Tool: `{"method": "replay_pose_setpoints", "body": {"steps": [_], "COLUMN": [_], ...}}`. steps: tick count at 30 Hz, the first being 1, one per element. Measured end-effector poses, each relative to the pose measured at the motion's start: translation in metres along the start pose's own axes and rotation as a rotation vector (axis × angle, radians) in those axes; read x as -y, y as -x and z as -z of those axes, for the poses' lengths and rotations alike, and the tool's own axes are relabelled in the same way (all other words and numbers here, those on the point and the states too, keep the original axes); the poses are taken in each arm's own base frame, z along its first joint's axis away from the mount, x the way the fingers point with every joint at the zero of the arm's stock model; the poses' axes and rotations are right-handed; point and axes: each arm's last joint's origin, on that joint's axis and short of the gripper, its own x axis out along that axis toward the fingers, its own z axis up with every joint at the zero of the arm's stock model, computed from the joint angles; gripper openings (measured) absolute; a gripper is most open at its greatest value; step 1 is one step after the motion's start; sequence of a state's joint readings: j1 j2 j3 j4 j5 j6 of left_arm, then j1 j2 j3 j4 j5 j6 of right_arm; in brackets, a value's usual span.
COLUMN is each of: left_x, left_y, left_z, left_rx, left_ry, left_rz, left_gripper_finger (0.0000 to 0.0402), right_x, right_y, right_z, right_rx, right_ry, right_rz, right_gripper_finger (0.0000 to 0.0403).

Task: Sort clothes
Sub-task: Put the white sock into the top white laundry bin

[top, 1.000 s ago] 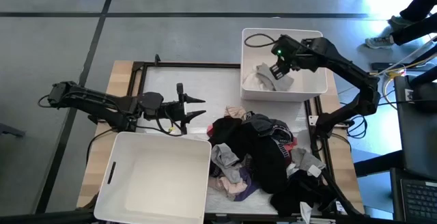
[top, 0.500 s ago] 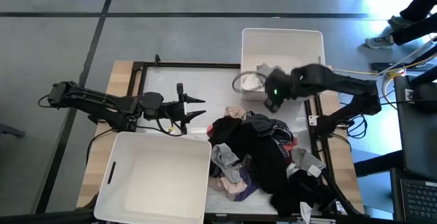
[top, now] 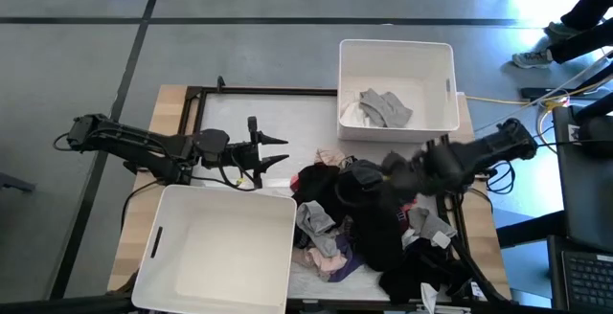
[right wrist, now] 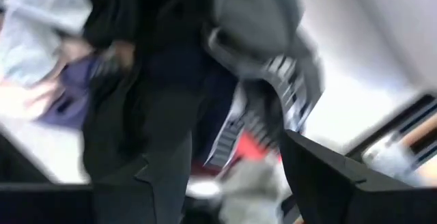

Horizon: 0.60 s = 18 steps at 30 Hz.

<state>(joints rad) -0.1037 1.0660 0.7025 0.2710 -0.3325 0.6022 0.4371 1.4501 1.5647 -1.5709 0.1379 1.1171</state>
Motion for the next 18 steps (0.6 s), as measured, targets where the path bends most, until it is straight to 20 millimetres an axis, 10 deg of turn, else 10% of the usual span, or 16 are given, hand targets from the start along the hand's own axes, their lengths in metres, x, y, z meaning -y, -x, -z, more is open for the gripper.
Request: {"method": "replay_pose_setpoints", "body": {"steps": [18], "left_x": [-0.001], "left_y": [0.0], "left_z": [-0.002], "left_rx": [0.017], "left_ry": [-0.002], "left_rz": [-0.012], "left_gripper_finger": [0.0159], "right_x": [-0.071], "right_y": [-0.012], "right_z": [0.111], "right_rx": [-0.23], "right_ry": [-0.314], "right_rz": [-0.103], "right_gripper_finger": [0.0225]}}
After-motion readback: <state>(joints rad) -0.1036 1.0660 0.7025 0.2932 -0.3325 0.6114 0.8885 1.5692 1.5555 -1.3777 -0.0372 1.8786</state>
